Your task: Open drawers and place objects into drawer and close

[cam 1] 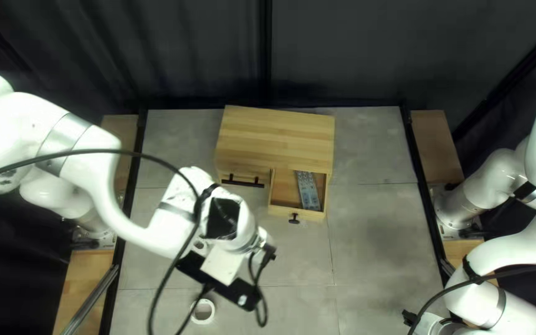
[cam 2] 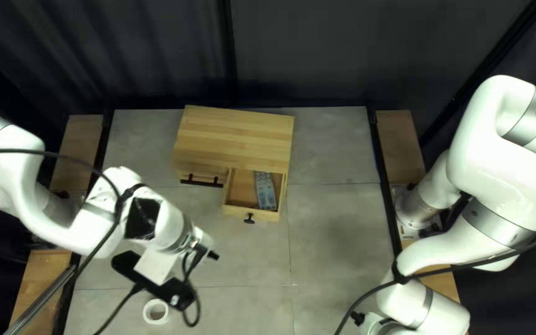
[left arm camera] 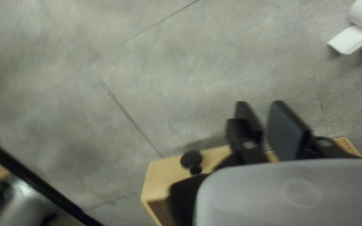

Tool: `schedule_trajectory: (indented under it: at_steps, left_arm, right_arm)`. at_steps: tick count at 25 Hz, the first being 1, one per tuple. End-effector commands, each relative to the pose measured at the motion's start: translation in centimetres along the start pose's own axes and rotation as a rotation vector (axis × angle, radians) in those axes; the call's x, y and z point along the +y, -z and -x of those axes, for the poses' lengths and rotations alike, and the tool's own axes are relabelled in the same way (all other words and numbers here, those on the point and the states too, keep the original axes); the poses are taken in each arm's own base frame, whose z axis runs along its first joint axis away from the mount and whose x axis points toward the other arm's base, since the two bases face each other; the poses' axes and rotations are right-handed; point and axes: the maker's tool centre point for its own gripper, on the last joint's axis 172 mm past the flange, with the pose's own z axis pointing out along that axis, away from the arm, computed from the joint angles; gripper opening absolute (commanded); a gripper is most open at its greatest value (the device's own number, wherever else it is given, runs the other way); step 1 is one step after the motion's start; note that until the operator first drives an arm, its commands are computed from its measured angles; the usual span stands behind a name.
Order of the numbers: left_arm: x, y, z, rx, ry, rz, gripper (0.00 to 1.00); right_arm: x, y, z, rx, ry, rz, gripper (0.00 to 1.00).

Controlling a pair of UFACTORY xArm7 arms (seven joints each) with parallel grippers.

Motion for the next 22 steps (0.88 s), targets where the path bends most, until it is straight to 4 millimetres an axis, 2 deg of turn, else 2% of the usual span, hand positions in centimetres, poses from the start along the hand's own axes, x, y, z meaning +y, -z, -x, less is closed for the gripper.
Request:
schedule_trajectory:
  at_steps: [1, 8, 16, 22]
  left_arm:
    - [2.4, -1.2, -1.5, 0.045, -0.038, 0.004, 1.00]
    - [6.9, -3.8, -2.1, 0.058, -0.067, 0.035, 1.00]
    - [10.8, -7.5, -2.5, 0.057, -0.108, 0.064, 1.00]
    - [13.1, -9.1, -2.9, 0.066, -0.097, 0.072, 1.00]
  right_arm:
    - [0.0, 0.0, 0.0, 0.000, 0.000, 0.000, 1.00]
    - [0.0, 0.0, 0.0, 0.000, 0.000, 0.000, 1.00]
    - [0.0, 0.0, 0.0, 0.000, 0.000, 0.000, 1.00]
    - [0.0, 0.0, 0.0, 0.000, 0.000, 0.000, 1.00]
